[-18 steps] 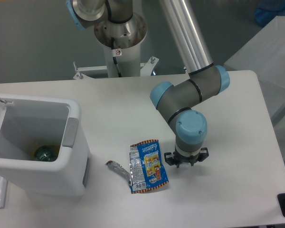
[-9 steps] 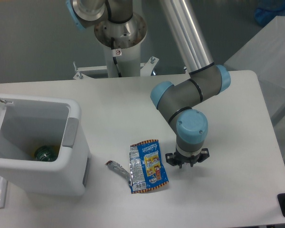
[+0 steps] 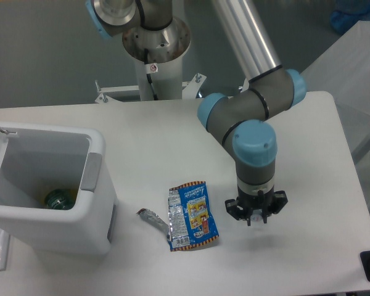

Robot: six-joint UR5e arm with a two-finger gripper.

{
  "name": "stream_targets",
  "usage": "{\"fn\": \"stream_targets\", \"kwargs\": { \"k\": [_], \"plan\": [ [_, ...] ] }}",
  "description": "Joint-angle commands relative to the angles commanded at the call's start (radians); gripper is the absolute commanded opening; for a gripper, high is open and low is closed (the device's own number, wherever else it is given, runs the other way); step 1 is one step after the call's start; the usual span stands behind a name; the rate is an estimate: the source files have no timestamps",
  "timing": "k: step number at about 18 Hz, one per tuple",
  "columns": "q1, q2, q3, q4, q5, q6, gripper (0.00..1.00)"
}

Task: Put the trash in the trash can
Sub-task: 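Lift the bottle and carry it over the white trash bin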

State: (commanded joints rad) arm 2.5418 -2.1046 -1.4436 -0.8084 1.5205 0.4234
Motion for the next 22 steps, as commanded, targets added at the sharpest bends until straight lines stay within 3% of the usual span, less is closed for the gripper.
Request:
{"fn": "stream_targets", "kwargs": {
  "k": [8, 15, 22],
  "plan": [
    [0.014, 0.132, 0.078, 0.002, -0.196, -0.005, 0.0],
    [-0.005, 0.172, 0.146, 0.003, -0.402, -0.021, 0.0],
    [-0.049, 0.179, 0.219, 0.006, -0.598, -0.176, 0.0]
  ]
}}
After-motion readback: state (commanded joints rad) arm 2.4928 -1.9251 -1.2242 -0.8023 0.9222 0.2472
